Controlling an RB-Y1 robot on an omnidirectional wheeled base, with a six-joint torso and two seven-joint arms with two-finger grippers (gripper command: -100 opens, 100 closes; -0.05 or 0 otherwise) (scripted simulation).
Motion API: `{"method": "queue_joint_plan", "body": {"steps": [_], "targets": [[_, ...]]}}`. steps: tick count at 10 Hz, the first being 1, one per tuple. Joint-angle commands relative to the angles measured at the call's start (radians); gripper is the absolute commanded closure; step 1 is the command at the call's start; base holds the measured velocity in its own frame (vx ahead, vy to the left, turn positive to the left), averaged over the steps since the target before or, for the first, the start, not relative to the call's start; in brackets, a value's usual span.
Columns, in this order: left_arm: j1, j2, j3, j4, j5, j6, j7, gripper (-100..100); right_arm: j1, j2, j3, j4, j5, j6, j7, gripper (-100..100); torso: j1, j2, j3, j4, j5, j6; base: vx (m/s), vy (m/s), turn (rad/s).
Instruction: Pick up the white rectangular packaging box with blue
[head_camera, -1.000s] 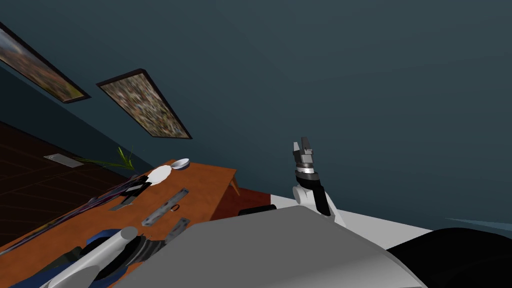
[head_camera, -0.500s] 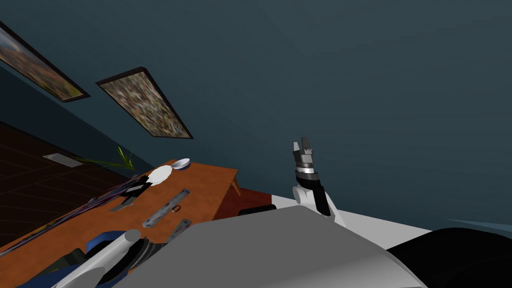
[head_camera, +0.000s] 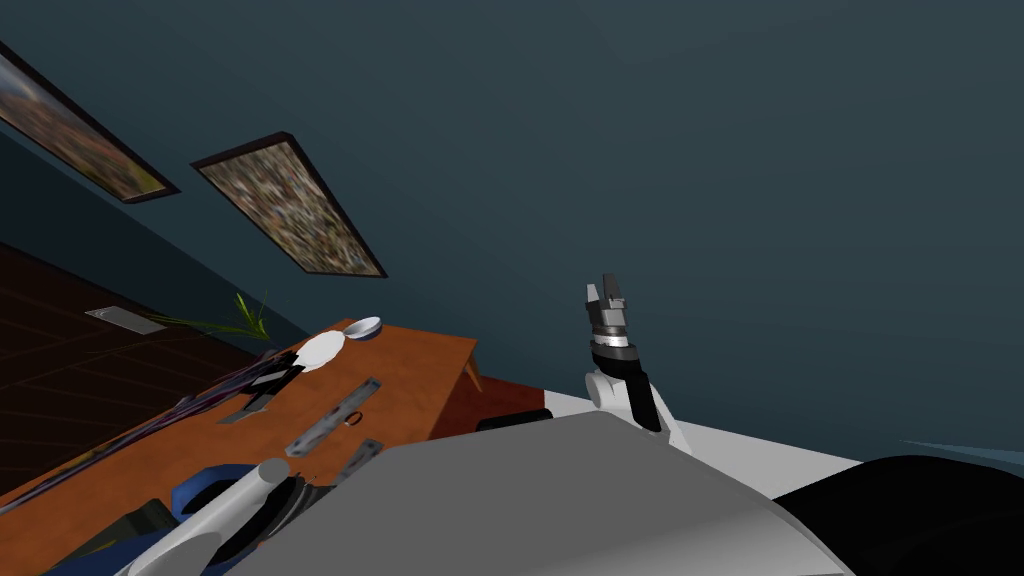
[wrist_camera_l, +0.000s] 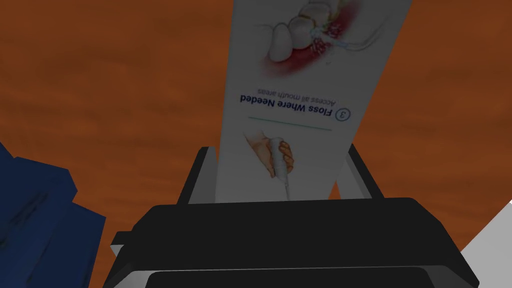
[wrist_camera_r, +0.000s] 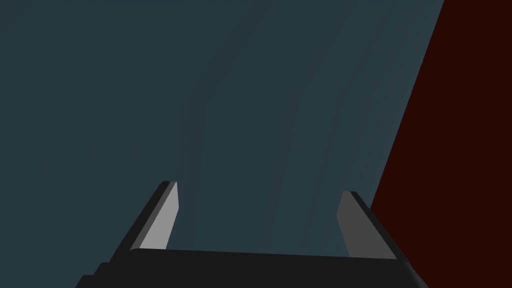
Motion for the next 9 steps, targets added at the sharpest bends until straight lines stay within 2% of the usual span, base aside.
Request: {"method": "queue_joint_plan", "body": {"steps": [1, 3, 4, 5, 7, 8, 9], "targets": [[0.000, 0.000, 0.000, 0.000, 0.000, 0.000, 0.000, 100, 0.000, 0.000, 0.000, 0.000, 0.000, 0.000, 0.000, 0, 0.000, 0.000, 0.000, 0.000, 0.000, 0.000, 0.000, 0.000, 0.000], [0.000, 0.000, 0.000, 0.000, 0.000, 0.000, 0.000, 100, 0.000, 0.000, 0.000, 0.000, 0.000, 0.000, 0.000, 0, 0.000, 0.000, 0.000, 0.000, 0.000, 0.000, 0.000, 0.000, 0.000], [0.000, -0.001, 0.000, 0.000, 0.000, 0.000, 0.001, 0, 0.000, 0.000, 0.000, 0.000, 0.000, 0.000, 0.000, 0, 0.000, 0.000, 0.000, 0.000, -0.001, 0.000, 0.000, 0.000, 0.000], [-0.001, 0.030, 0.005, -0.002, 0.014, 0.026, 0.001, 100, 0.000, 0.000, 0.000, 0.000, 0.000, 0.000, 0.000, 0, 0.000, 0.000, 0.000, 0.000, -0.001, 0.000, -0.016, -0.046, -0.037], [0.004, 0.050, 0.009, -0.017, 0.024, 0.052, 0.007, 100, 0.000, 0.000, 0.000, 0.000, 0.000, 0.000, 0.000, 0, -0.004, 0.001, 0.001, 0.001, -0.002, 0.001, -0.028, -0.059, -0.020], [0.004, 0.041, 0.007, -0.015, 0.021, 0.042, 0.006, 100, 0.000, 0.000, 0.000, 0.000, 0.000, 0.000, 0.000, 0, -0.004, 0.002, 0.001, 0.001, -0.003, 0.000, -0.013, -0.015, 0.000], [0.005, 0.043, 0.008, -0.018, 0.021, 0.046, 0.008, 0, 0.000, 0.000, 0.000, 0.000, 0.000, 0.000, 0.000, 0, -0.002, 0.002, 0.001, 0.000, -0.002, 0.000, 0.000, 0.000, 0.000]]}}
